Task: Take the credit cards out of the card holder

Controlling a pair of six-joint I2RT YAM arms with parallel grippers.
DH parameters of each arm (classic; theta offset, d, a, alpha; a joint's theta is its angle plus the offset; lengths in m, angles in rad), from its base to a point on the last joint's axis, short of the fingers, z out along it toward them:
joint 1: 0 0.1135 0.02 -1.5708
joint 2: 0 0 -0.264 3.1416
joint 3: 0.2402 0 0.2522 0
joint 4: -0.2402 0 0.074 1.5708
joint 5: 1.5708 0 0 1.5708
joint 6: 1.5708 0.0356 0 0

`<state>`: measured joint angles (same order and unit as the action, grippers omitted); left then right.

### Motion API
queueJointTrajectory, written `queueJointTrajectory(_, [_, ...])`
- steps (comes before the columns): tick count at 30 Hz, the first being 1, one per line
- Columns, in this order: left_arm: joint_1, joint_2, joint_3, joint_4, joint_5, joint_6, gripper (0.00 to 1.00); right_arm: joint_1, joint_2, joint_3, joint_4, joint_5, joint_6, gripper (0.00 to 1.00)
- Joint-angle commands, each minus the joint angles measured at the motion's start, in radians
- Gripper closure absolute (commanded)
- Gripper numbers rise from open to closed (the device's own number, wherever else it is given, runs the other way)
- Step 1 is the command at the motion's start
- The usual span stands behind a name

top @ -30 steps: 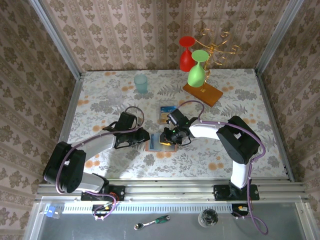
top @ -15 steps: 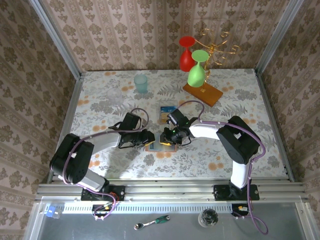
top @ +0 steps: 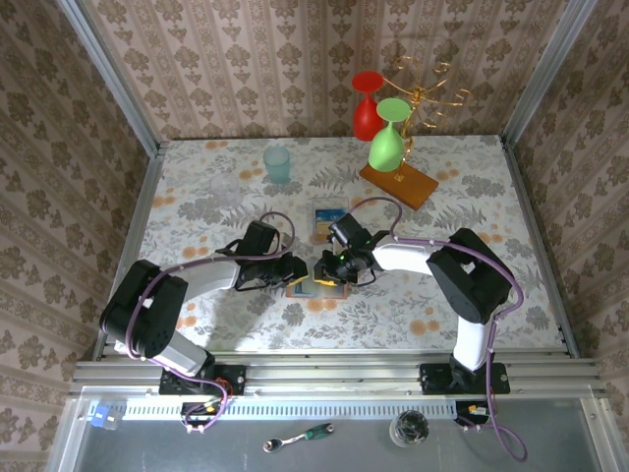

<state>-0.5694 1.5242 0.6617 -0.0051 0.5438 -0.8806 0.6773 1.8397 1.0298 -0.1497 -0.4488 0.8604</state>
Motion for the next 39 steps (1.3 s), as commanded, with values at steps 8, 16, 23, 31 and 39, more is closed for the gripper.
queueJointTrajectory(8, [-0.05,-0.022,0.09,-0.042,0.005,-0.009,0.75,-0.067,-0.158,-0.029,-0.079,0.03,-0.041,0.76])
queueJointTrajectory(16, [-0.096,0.055,0.154,-0.047,0.014,-0.008,0.75,-0.126,-0.258,-0.06,-0.126,0.032,-0.069,0.76])
queueJointTrajectory(23, [-0.145,0.138,0.229,-0.096,0.0,0.019,0.76,-0.146,-0.303,-0.096,-0.123,0.032,-0.068,0.76])
queueJointTrajectory(31, [-0.167,0.187,0.266,-0.068,0.008,0.004,0.72,-0.153,-0.329,-0.111,-0.124,0.034,-0.066,0.76])
queueJointTrajectory(39, [-0.161,0.175,0.3,-0.077,0.013,0.01,0.61,-0.154,-0.333,-0.108,-0.121,0.03,-0.062,0.76])
